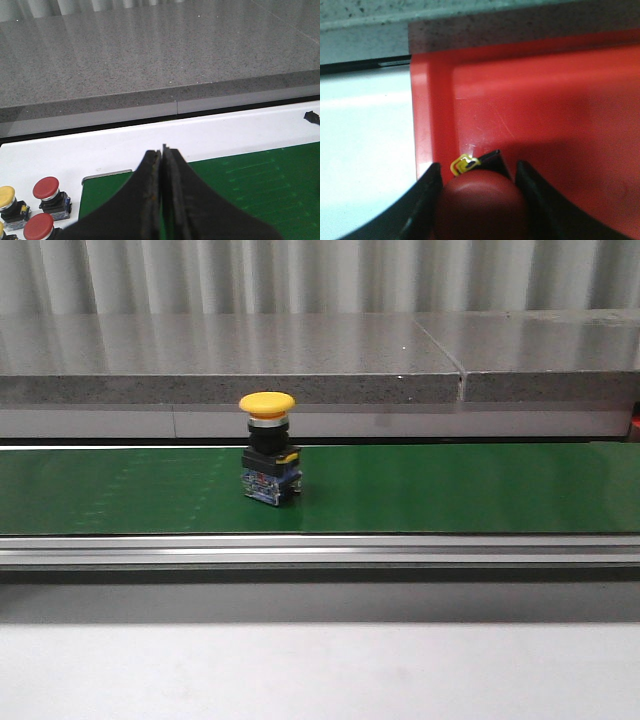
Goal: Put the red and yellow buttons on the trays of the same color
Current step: 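Carry the red button into the red tray and open the right gripper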
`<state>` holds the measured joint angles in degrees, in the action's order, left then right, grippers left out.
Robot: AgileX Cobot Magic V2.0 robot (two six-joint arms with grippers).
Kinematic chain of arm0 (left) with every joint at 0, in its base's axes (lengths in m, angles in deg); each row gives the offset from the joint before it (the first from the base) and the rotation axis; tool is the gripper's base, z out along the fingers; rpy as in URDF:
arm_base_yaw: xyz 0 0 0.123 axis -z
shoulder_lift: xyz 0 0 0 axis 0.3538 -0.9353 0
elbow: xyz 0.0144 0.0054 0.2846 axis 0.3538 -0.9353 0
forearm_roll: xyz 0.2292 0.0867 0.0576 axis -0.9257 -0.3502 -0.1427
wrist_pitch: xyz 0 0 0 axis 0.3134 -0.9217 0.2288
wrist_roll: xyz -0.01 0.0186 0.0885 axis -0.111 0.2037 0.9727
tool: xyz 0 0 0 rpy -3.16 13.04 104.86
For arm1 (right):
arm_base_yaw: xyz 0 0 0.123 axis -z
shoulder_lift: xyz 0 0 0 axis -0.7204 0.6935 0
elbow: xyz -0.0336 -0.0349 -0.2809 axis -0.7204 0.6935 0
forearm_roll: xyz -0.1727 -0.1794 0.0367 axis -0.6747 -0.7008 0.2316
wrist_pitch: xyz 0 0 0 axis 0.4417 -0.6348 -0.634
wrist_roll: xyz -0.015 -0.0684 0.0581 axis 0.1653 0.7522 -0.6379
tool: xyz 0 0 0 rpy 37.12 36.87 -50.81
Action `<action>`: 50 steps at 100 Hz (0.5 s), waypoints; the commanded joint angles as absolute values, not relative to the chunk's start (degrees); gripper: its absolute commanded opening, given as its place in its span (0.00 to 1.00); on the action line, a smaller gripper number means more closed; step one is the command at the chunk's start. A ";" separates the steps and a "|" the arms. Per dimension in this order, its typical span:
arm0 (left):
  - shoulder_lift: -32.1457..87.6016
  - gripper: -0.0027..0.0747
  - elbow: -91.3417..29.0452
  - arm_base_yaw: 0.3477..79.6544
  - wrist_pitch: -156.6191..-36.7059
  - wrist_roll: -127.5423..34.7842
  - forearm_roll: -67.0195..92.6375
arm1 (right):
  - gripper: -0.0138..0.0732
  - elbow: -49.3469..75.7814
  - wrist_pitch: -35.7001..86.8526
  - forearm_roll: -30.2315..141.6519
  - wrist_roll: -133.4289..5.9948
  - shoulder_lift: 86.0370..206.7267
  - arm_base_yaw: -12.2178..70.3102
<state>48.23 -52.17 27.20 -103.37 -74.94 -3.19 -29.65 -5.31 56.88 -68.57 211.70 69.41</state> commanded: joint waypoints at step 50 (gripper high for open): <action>48.08 0.01 -50.55 27.65 -99.17 -75.02 -2.62 | 0.86 -33.57 -5.40 57.22 -67.83 206.49 69.68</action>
